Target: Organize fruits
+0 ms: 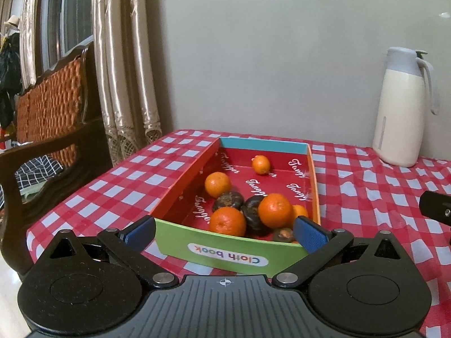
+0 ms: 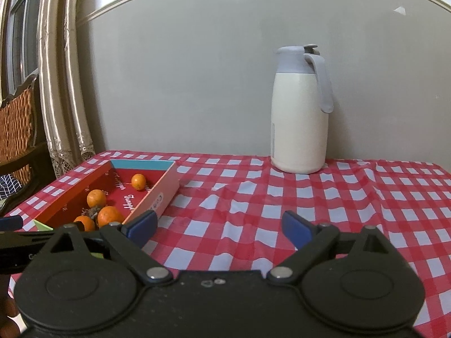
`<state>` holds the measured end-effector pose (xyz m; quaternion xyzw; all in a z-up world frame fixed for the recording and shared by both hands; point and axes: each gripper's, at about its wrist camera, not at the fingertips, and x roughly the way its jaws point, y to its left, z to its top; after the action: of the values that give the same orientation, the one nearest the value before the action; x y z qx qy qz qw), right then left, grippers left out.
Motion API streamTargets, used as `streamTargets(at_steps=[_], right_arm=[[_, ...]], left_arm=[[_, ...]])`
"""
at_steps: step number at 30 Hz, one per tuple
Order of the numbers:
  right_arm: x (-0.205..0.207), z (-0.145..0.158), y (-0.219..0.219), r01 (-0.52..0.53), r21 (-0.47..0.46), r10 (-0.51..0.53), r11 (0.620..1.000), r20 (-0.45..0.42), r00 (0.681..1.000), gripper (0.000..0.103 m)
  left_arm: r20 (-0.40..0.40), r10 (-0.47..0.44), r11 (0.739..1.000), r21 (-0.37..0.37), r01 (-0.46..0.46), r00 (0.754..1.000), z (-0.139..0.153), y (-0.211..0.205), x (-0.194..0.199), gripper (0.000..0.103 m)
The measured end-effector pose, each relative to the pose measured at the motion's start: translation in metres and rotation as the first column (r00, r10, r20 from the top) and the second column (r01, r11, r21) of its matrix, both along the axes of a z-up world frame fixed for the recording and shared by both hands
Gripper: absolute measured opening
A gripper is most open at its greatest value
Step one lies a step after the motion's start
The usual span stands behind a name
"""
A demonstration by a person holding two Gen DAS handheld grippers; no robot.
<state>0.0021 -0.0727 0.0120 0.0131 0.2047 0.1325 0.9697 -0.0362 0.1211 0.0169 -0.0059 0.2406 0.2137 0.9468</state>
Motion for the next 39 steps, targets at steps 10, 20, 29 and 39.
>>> streamTargets(at_steps=[10,20,29,39], right_arm=[[-0.011,0.015,0.016,-0.011,-0.014,0.012,1.000,0.049,0.999,0.095],[-0.025,0.019,0.026,-0.029,-0.018,0.030,0.999,0.068,0.997,0.095],[-0.022,0.020,0.025,-0.030,0.007,0.029,1.000,0.064,0.998,0.095],[-0.022,0.019,0.029,-0.034,0.010,0.034,0.999,0.060,0.998,0.095]], left_arm=[[0.033,0.022,0.998,0.057,-0.023,0.999,0.026,-0.001,-0.019,0.103],[0.062,0.024,0.998,0.050,-0.027,0.998,0.048,0.004,-0.038,0.103],[0.058,0.007,0.998,0.062,-0.011,0.998,0.049,-0.001,-0.036,0.103],[0.059,0.005,0.998,0.055,-0.008,0.998,0.050,0.000,-0.036,0.103]])
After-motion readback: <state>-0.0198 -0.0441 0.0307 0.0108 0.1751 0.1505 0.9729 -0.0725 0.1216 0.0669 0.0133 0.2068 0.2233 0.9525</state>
